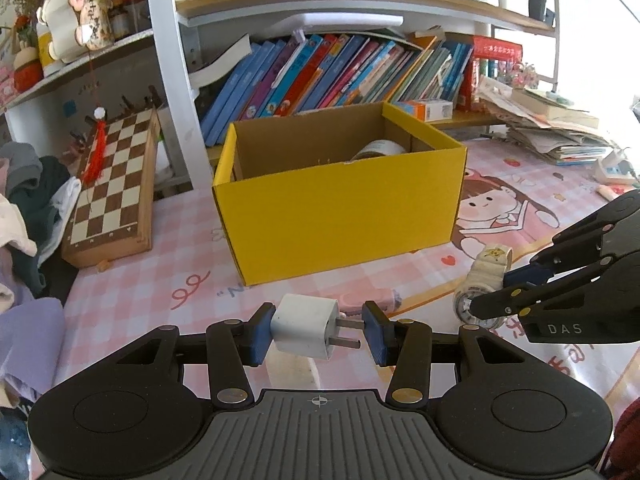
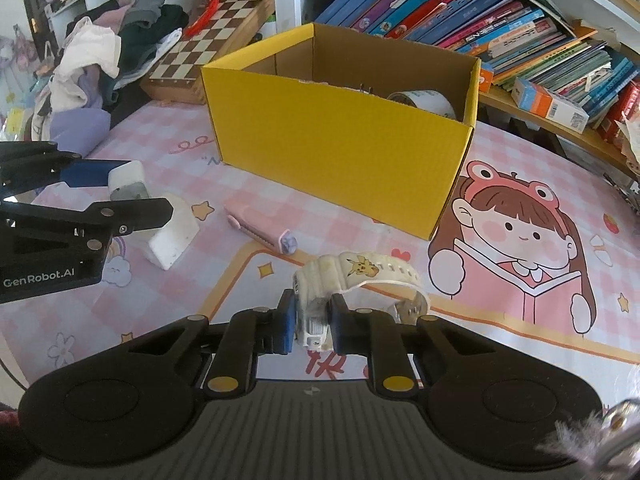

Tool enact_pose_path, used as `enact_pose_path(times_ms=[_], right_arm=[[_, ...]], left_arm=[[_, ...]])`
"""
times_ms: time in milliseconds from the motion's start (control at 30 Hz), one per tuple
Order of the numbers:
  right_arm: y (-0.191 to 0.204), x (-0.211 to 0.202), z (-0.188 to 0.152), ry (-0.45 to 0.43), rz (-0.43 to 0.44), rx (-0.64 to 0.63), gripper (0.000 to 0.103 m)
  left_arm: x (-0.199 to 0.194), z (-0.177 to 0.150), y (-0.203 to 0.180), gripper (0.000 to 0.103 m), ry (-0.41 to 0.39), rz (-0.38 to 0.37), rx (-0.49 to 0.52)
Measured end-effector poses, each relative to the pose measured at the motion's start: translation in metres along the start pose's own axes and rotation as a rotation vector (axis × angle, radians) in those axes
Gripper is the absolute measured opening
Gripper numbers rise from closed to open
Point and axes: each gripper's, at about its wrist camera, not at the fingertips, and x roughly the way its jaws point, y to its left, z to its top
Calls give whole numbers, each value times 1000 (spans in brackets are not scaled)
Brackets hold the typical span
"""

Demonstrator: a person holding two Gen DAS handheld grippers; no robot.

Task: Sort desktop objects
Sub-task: 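Carry the watch with the right gripper while the left gripper carries the plug toward the box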

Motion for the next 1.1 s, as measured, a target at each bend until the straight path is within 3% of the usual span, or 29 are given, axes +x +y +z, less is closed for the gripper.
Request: enact_pose_path(times_ms=[700, 1100], right_arm=[[13, -35, -15, -35, -21, 82, 16], [5, -51, -3, -87, -23, 83, 16]], left_arm=[[-33, -9, 1, 46, -45, -40, 37], [-39, 8, -5, 46, -94, -72, 76]])
